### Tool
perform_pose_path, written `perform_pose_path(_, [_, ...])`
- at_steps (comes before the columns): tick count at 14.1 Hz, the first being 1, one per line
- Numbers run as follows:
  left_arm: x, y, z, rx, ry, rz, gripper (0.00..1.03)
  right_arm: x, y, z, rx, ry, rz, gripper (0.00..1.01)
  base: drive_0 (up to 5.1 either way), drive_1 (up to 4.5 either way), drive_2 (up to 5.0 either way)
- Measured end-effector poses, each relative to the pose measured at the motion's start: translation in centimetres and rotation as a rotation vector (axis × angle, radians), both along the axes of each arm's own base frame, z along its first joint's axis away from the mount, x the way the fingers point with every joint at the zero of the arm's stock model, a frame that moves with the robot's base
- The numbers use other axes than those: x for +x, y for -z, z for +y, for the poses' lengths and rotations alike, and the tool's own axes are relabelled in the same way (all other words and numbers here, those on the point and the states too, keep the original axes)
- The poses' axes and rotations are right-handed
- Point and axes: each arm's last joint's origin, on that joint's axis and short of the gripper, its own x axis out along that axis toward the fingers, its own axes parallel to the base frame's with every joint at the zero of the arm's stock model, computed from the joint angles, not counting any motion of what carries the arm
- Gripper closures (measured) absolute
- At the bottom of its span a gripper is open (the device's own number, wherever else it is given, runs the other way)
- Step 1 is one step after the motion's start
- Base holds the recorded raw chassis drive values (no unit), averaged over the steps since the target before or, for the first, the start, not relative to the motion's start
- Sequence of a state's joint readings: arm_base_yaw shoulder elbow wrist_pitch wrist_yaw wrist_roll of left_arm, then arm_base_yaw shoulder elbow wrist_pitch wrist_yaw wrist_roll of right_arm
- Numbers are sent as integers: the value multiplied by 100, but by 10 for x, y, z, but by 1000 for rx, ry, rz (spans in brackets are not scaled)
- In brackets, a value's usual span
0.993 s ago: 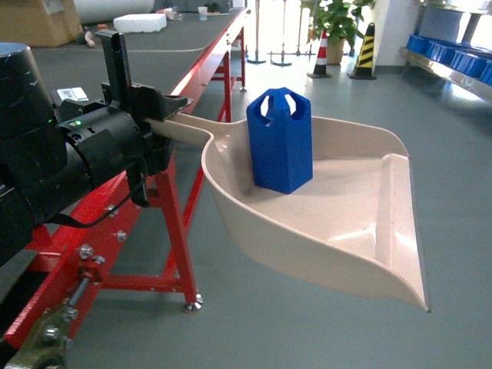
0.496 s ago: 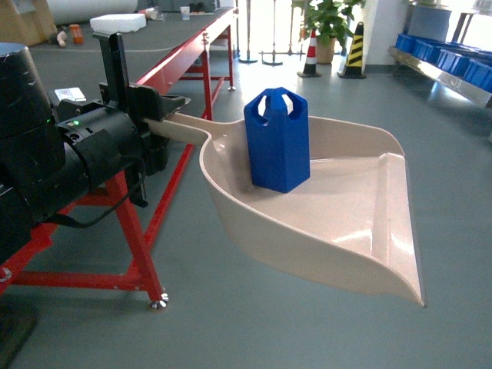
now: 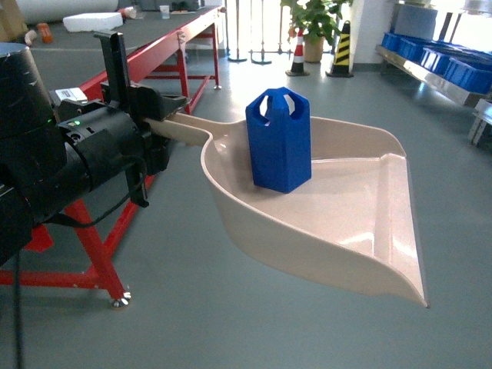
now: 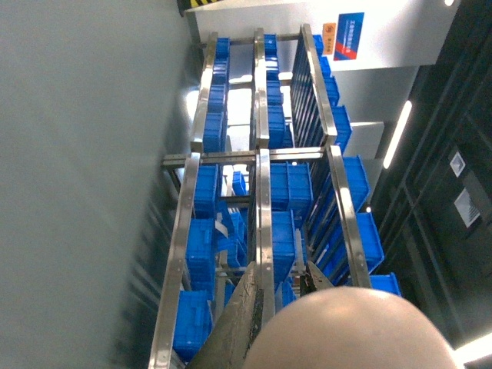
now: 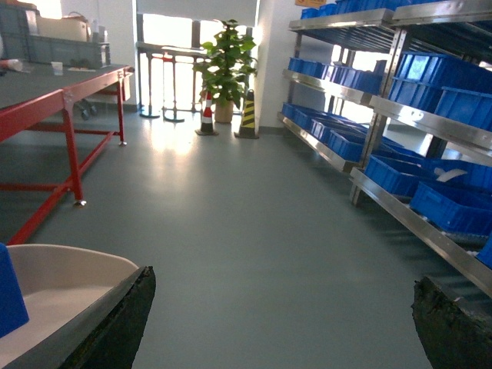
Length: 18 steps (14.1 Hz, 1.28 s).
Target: Place part in tray to right shelf
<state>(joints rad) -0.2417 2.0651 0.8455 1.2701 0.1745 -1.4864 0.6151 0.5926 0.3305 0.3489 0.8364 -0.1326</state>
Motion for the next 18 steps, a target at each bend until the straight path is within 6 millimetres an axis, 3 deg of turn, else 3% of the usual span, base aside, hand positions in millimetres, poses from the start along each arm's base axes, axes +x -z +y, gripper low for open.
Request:
perform_pose_path(3, [-2,0,-7,0,28,-2,91,-1,-1,-1,6,7,-7,3,499,-242,-242])
perform_pose_path(6, [0,0,2,-1,-13,-1,91,-1,-1,0,4,-2,-5,3,0,0,0])
perform_pose_path(13, [0,0,1,0,-4,-1,91,0,0,0,1,-3,-2,3,0,0,0])
perform_pose_path(18, [-1,1,0,1,1,8,91,0,0,0,-1,-2,1,3,-5,418,-427])
